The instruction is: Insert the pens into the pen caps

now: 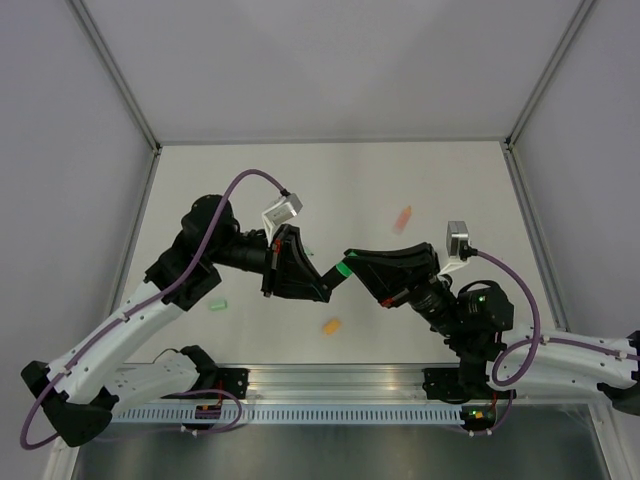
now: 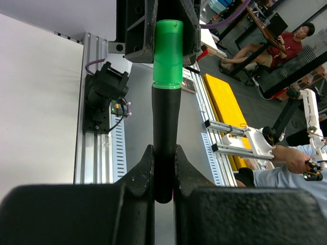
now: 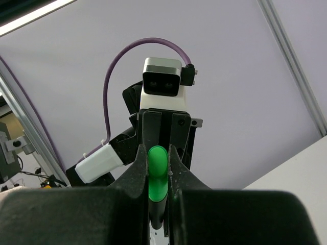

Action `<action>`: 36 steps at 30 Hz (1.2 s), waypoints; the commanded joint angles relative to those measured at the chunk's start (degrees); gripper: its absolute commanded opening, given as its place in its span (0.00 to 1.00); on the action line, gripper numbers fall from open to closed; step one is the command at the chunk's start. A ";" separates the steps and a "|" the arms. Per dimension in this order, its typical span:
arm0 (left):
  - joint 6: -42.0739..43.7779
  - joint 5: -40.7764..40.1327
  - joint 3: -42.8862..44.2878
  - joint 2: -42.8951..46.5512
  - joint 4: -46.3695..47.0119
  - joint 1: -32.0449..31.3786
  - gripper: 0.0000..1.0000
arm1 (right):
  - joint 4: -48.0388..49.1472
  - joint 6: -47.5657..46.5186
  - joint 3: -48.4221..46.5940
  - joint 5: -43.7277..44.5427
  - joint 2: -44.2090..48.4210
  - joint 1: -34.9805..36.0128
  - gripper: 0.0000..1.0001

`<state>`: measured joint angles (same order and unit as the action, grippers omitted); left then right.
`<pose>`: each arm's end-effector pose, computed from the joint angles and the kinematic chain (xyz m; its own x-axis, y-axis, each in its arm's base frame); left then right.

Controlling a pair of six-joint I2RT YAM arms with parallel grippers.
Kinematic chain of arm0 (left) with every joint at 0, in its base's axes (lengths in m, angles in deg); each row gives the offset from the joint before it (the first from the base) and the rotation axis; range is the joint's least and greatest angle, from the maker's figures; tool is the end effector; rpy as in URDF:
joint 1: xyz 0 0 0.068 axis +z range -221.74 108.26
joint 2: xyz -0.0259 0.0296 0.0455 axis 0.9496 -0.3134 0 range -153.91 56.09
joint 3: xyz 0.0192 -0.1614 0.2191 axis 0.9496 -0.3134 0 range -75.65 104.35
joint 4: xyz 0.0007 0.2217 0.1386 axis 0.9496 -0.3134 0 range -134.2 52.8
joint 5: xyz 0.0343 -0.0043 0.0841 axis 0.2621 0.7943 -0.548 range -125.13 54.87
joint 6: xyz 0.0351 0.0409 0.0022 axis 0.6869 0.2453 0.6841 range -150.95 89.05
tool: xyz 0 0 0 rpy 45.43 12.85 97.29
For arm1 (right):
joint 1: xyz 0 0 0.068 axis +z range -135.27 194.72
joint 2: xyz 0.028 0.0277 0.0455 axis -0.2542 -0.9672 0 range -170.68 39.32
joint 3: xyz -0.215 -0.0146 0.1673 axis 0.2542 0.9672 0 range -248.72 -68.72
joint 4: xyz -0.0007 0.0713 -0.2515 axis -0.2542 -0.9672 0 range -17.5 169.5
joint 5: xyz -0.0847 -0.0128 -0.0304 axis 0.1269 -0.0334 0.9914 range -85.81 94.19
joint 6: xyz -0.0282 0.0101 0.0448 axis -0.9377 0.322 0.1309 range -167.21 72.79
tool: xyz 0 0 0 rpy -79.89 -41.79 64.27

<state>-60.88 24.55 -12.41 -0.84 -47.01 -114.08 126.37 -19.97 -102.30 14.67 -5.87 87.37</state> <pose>0.1305 -0.1607 0.4158 -0.5264 0.1389 -0.8388 0.8242 -0.1590 -0.5436 0.0584 0.1651 0.3732 -0.2562 0.6890 -0.6779 -0.8739 0.1346 0.4671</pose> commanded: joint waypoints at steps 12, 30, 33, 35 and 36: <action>-1.97 -24.70 3.20 -3.37 22.55 3.50 0.02 | -33.16 4.58 0.81 4.46 -13.08 11.73 0.00; -5.13 -25.31 8.13 -5.39 15.96 4.99 0.02 | -32.81 -2.11 -1.40 2.17 -19.41 18.76 0.00; -5.31 -24.97 7.69 -5.21 16.13 4.99 0.02 | -32.81 -2.46 -1.75 4.01 -19.67 19.47 0.00; -4.26 -24.18 7.16 -4.78 16.04 5.00 0.02 | -33.68 -2.28 -2.19 6.81 -19.59 19.55 0.00; -3.73 -23.56 5.59 -4.34 16.22 4.99 0.02 | -34.04 -2.11 -2.54 8.14 -19.33 19.56 0.00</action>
<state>-61.78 23.00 -9.72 -2.00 -53.80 -111.92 124.76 -23.60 -110.36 42.39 -14.50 98.14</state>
